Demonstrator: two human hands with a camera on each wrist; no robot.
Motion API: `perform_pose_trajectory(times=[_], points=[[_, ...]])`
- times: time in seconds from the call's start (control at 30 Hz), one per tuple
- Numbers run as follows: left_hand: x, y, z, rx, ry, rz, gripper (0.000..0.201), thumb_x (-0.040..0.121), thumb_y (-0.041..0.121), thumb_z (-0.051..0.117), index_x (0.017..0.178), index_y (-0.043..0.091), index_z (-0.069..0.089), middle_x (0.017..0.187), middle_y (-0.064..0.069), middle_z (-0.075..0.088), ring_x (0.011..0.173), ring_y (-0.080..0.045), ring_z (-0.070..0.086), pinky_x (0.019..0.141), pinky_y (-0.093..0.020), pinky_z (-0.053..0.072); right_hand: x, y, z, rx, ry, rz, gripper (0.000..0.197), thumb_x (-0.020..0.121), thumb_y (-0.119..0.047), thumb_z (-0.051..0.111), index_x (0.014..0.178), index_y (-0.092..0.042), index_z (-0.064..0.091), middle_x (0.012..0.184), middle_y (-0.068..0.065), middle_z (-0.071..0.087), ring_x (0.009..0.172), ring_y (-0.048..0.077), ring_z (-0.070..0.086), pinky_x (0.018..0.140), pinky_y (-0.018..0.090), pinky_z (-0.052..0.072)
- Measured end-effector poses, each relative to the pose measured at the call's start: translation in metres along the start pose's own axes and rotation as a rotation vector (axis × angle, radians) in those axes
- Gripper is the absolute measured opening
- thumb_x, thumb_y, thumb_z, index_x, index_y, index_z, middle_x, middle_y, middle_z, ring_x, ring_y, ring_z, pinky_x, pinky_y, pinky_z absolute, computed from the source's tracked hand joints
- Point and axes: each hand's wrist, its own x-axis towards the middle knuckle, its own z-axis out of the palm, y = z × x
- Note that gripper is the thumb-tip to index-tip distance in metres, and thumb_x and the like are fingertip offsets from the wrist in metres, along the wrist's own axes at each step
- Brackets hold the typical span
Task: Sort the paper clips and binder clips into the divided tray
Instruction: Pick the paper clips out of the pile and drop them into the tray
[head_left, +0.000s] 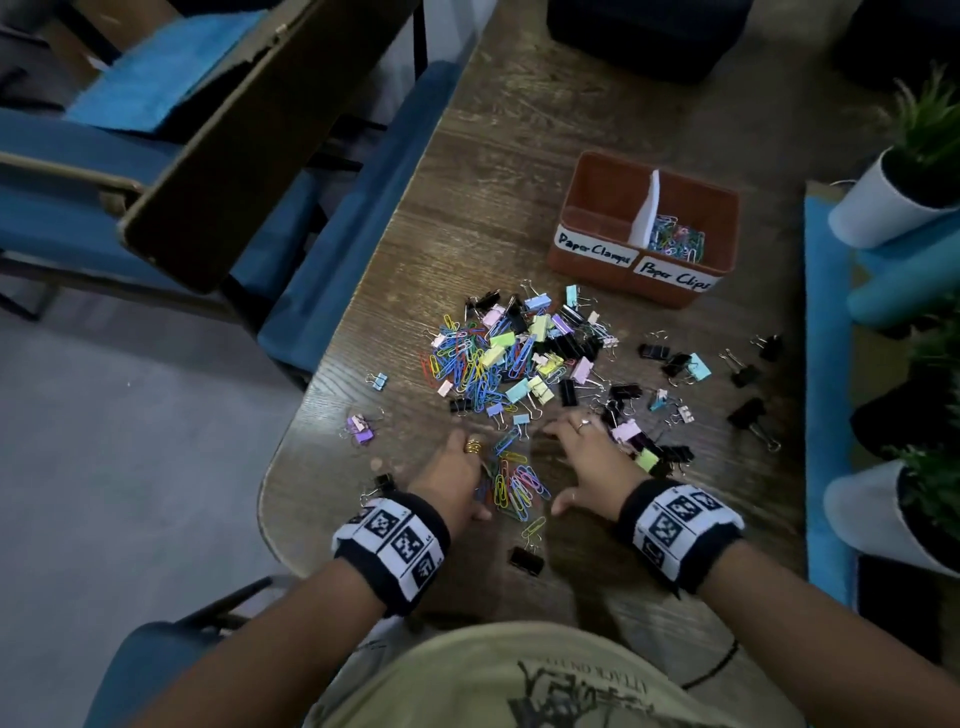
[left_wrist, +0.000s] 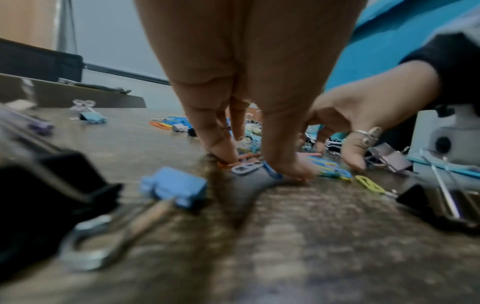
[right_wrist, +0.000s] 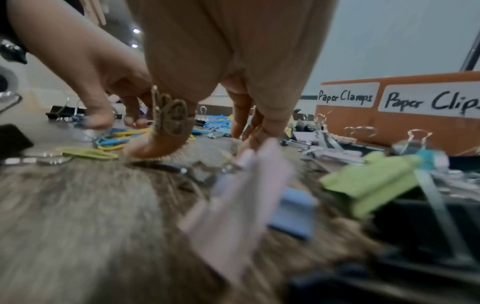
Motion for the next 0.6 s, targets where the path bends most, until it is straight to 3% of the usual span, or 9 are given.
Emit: perform_pose_trajectory(times=[0.03, 0.1, 0.17, 0.23, 0.3, 0.37, 0.5, 0.6], points=[[0.004, 0.006, 0.001, 0.016, -0.009, 0.032, 0.038, 0.088, 0.015, 0.060, 0.122, 0.001, 0.050, 0.140, -0.014, 0.033, 0.109, -0.023, 0.053, 0.095, -0.025, 0.044, 0.002, -0.006, 0.002, -0.013, 0.005, -0.010, 0.093, 0.063, -0.034, 0.081, 0.139, -0.015, 0.032, 0.135, 0.003, 0.034, 0.130, 0.019, 0.028, 0.110, 0.035, 0.028], [0.011, 0.013, 0.005, -0.019, 0.059, 0.095, 0.038, 0.094, 0.005, 0.046, 0.131, 0.005, 0.044, 0.143, -0.021, 0.034, 0.102, -0.024, 0.055, 0.094, -0.031, 0.049, 0.007, -0.015, 0.005, -0.043, 0.028, -0.038, 0.083, 0.068, -0.032, 0.078, 0.137, -0.014, 0.035, 0.134, 0.003, 0.037, 0.130, 0.020, 0.031, 0.109, 0.035, 0.031], [0.014, 0.015, 0.007, -0.080, 0.112, 0.052, 0.044, 0.091, 0.005, 0.051, 0.134, 0.004, 0.043, 0.147, -0.015, 0.025, 0.117, -0.023, 0.049, 0.104, -0.035, 0.041, 0.008, -0.021, 0.006, -0.097, 0.065, -0.063, 0.073, 0.073, -0.031, 0.074, 0.134, -0.013, 0.039, 0.133, 0.003, 0.040, 0.129, 0.021, 0.034, 0.106, 0.035, 0.035], [0.017, 0.015, 0.009, -0.186, 0.141, -0.013, 0.061, 0.085, 0.021, 0.065, 0.138, 0.006, 0.038, 0.146, -0.009, 0.024, 0.127, -0.023, 0.040, 0.111, -0.031, 0.032, 0.010, -0.025, 0.005, -0.158, 0.099, -0.092, 0.070, 0.075, -0.030, 0.073, 0.134, -0.012, 0.039, 0.133, 0.004, 0.041, 0.128, 0.022, 0.035, 0.105, 0.036, 0.036], [0.017, 0.014, 0.012, -0.174, 0.146, 0.010, 0.090, 0.070, 0.040, 0.076, 0.142, 0.008, 0.032, 0.142, -0.008, 0.023, 0.128, -0.025, 0.036, 0.112, -0.032, 0.030, 0.012, -0.026, 0.005, -0.130, 0.086, -0.134, 0.072, 0.075, -0.021, 0.074, 0.136, -0.011, 0.036, 0.135, 0.005, 0.039, 0.129, 0.022, 0.034, 0.105, 0.034, 0.035], [0.016, 0.014, 0.012, -0.122, 0.146, 0.003, 0.098, 0.063, 0.046, 0.079, 0.141, 0.009, 0.031, 0.140, -0.008, 0.024, 0.128, -0.025, 0.034, 0.112, -0.034, 0.030, 0.015, -0.027, 0.004, -0.103, 0.036, -0.200, 0.074, 0.075, -0.013, 0.072, 0.139, -0.011, 0.034, 0.141, 0.005, 0.035, 0.131, 0.022, 0.032, 0.108, 0.032, 0.030], [0.020, 0.012, 0.010, -0.110, 0.158, -0.080, 0.071, 0.078, 0.030, 0.071, 0.137, 0.011, 0.036, 0.142, -0.012, 0.033, 0.128, -0.025, 0.039, 0.110, -0.031, 0.032, 0.017, -0.027, 0.001, -0.149, -0.012, -0.255, 0.067, 0.078, -0.013, 0.069, 0.137, -0.010, 0.038, 0.144, 0.008, 0.033, 0.132, 0.024, 0.032, 0.107, 0.033, 0.029], [0.020, 0.008, 0.007, -0.062, 0.143, -0.100, 0.052, 0.086, 0.023, 0.064, 0.131, 0.009, 0.043, 0.133, -0.013, 0.044, 0.120, -0.026, 0.048, 0.101, -0.033, 0.040, 0.015, -0.027, 0.004, -0.251, -0.033, -0.263, 0.057, 0.082, -0.019, 0.065, 0.133, -0.008, 0.040, 0.142, 0.010, 0.036, 0.129, 0.025, 0.034, 0.102, 0.038, 0.037]])
